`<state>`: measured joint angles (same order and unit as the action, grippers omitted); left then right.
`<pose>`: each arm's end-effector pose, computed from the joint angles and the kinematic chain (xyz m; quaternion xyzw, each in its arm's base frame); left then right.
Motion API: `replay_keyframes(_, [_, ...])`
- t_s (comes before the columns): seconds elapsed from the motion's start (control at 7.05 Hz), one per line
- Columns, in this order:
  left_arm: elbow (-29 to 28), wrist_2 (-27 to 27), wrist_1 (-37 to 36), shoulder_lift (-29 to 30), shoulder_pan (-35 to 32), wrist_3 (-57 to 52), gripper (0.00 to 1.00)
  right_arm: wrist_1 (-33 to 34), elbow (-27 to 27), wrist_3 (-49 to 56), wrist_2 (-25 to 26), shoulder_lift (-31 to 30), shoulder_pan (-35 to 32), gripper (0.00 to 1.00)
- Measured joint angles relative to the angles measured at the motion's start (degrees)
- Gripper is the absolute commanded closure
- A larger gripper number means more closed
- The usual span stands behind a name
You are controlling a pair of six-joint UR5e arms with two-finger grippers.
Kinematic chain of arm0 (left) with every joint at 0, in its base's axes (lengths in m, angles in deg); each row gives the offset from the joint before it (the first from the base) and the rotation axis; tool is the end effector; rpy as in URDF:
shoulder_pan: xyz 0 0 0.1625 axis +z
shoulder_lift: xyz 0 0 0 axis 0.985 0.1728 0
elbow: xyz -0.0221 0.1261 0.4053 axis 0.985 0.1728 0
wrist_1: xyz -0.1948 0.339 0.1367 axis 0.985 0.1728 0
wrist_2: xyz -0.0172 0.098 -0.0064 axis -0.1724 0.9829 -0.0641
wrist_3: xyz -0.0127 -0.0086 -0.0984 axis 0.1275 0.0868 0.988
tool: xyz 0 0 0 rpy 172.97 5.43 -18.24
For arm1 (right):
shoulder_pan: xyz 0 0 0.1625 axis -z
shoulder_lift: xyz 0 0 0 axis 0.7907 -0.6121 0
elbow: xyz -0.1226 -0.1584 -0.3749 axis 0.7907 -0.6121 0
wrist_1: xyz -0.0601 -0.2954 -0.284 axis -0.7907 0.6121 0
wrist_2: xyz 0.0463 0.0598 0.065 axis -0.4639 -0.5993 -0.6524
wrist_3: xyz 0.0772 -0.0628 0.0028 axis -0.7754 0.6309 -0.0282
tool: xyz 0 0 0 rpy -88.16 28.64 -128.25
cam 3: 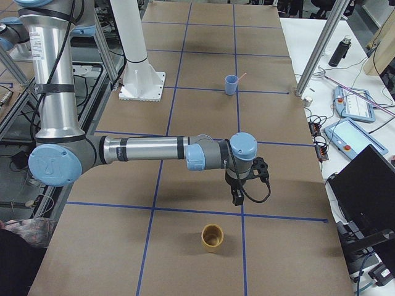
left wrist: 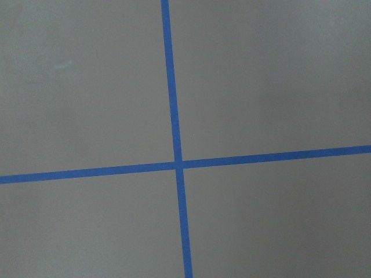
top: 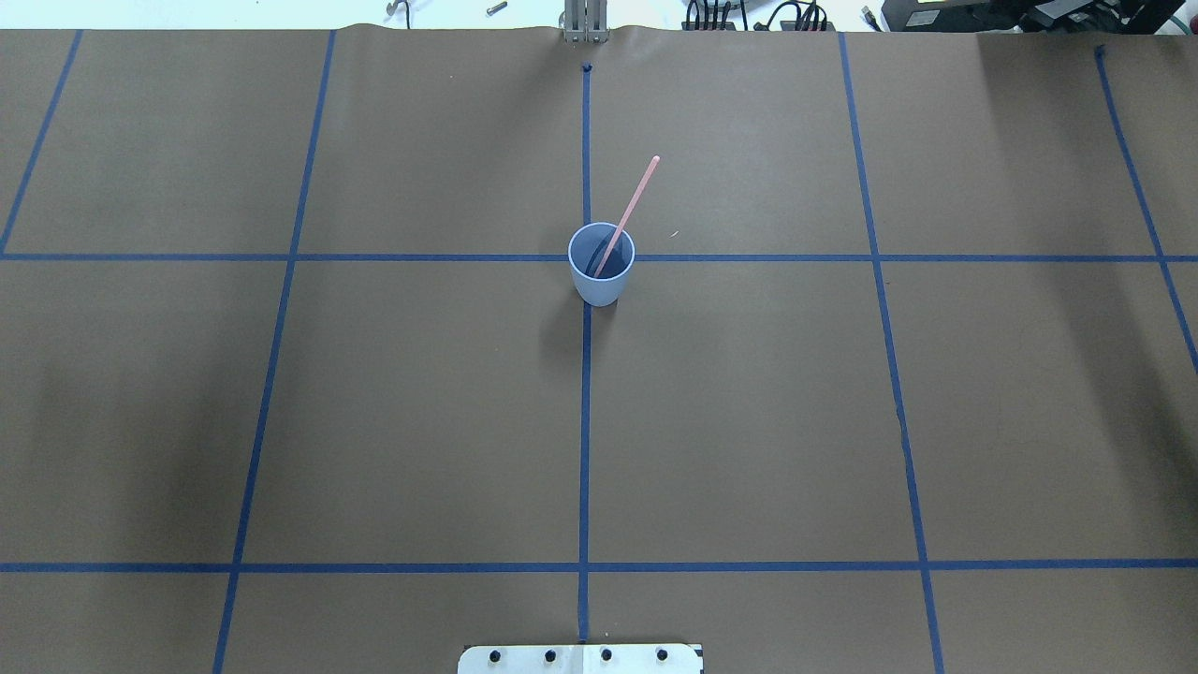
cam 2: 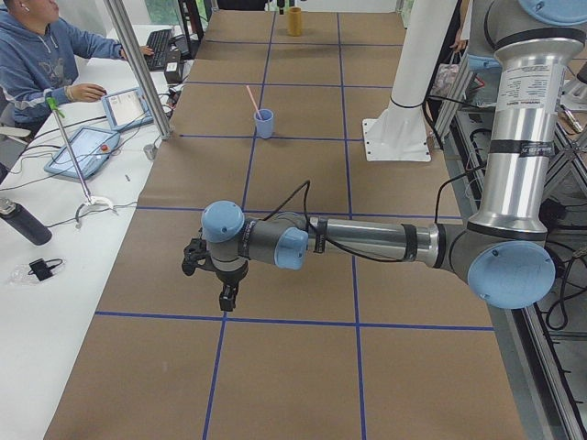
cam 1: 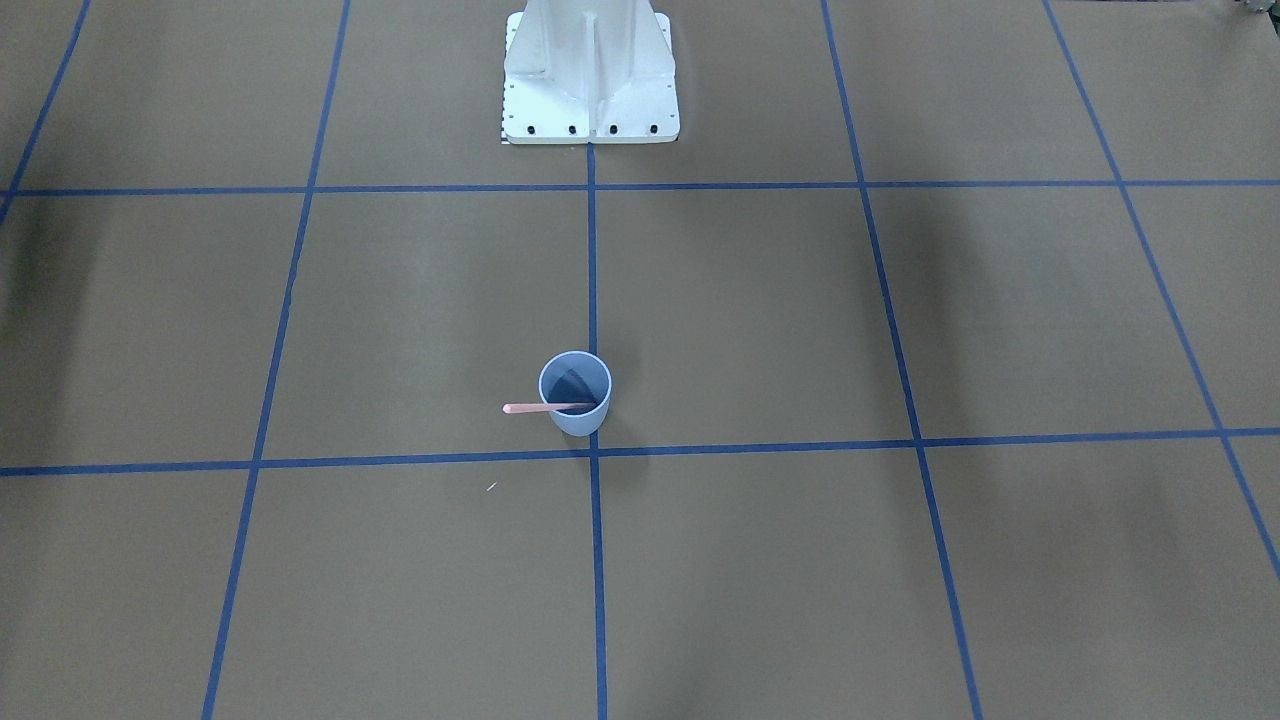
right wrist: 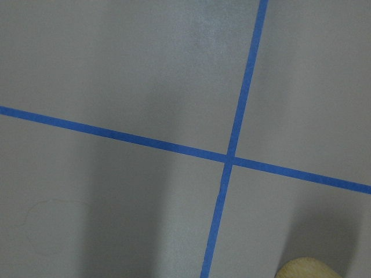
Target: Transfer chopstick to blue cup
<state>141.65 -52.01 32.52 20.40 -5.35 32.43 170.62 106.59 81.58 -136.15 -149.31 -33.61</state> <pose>-0.0219 -0.5280 0.6218 0.0571 0.3783 0.0336 0.9233 0.0266 -0.5218 0.6202 0.0582 -0.3742 -0.0871 0.9214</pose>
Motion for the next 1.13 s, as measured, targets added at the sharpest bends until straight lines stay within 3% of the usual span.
replay_keyframes(1.13, [0.09,-0.08,1.45,-2.16,0.23,-0.23,0.01,-0.01,-0.13,0.32,0.23,-0.43,0.0,0.0])
